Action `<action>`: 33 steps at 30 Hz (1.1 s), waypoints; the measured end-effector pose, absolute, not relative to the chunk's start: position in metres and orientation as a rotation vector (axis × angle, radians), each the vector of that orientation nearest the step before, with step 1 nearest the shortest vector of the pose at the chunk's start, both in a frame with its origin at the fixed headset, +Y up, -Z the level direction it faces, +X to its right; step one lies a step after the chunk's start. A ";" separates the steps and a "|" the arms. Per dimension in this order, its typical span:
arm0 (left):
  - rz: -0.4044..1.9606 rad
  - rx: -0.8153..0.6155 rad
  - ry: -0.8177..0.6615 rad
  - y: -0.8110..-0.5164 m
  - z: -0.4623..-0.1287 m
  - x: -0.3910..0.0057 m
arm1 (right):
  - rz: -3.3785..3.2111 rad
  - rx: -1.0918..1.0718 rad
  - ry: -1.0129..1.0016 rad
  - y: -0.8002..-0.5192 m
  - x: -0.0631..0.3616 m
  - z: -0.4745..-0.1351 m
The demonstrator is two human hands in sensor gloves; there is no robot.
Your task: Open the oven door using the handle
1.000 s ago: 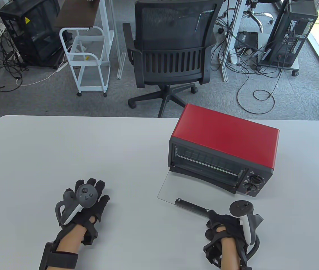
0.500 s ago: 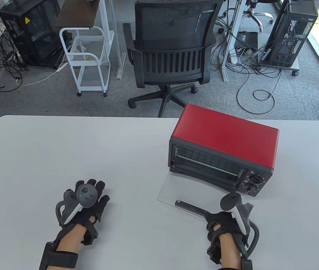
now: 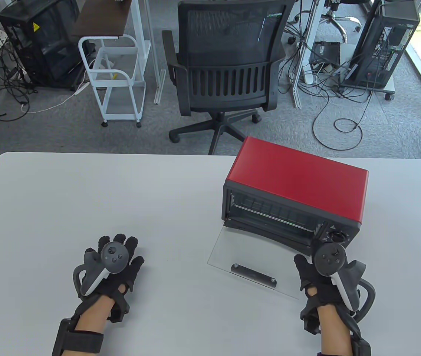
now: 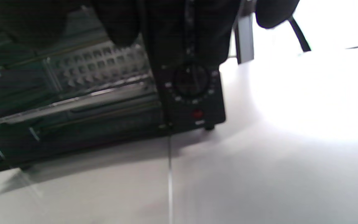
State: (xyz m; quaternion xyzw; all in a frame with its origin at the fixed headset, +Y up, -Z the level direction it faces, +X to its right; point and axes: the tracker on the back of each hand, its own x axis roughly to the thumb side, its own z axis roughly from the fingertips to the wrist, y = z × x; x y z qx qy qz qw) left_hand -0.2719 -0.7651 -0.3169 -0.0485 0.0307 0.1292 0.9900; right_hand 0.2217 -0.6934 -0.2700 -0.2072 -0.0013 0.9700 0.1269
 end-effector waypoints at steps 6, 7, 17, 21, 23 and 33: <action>0.237 -0.041 0.015 -0.755 -0.313 -0.260 | 2.962 -0.418 -0.297 -0.707 0.189 -0.277; 0.236 -0.026 0.011 -0.753 -0.312 -0.259 | 2.982 -0.387 -0.325 -0.710 0.186 -0.278; 0.216 0.101 0.000 -0.743 -0.307 -0.258 | 3.129 -0.241 -0.147 -0.748 0.175 -0.286; 0.196 0.079 0.015 -0.748 -0.308 -0.260 | 3.150 -0.244 -0.061 -0.759 0.177 -0.288; 0.189 0.060 0.020 -0.752 -0.309 -0.260 | 3.160 -0.249 -0.023 -0.764 0.177 -0.290; 0.174 0.006 0.017 -0.758 -0.311 -0.263 | 3.138 -0.259 0.064 -0.771 0.177 -0.293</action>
